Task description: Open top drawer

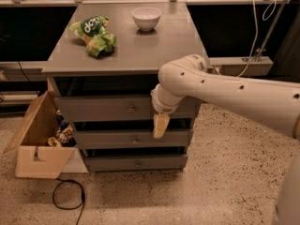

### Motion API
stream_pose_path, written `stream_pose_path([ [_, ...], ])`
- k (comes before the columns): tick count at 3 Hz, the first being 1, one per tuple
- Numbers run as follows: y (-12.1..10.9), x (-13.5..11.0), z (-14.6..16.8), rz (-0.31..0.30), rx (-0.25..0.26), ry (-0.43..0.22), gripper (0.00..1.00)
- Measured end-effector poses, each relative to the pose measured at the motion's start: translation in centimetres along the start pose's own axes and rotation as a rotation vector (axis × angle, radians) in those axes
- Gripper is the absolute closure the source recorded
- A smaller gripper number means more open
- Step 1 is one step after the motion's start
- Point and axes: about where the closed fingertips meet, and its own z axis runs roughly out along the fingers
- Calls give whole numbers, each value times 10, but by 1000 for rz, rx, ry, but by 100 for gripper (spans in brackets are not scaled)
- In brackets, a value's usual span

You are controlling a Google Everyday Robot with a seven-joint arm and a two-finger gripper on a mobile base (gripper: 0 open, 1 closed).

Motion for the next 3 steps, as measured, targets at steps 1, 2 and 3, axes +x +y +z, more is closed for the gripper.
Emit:
stream_pose_path([
  [1, -19, -7, 19, -11, 2, -15, 0],
  [2, -34, -9, 36, -3, 2, 1, 0],
  [3, -43, -8, 55, 16, -10, 23, 0],
])
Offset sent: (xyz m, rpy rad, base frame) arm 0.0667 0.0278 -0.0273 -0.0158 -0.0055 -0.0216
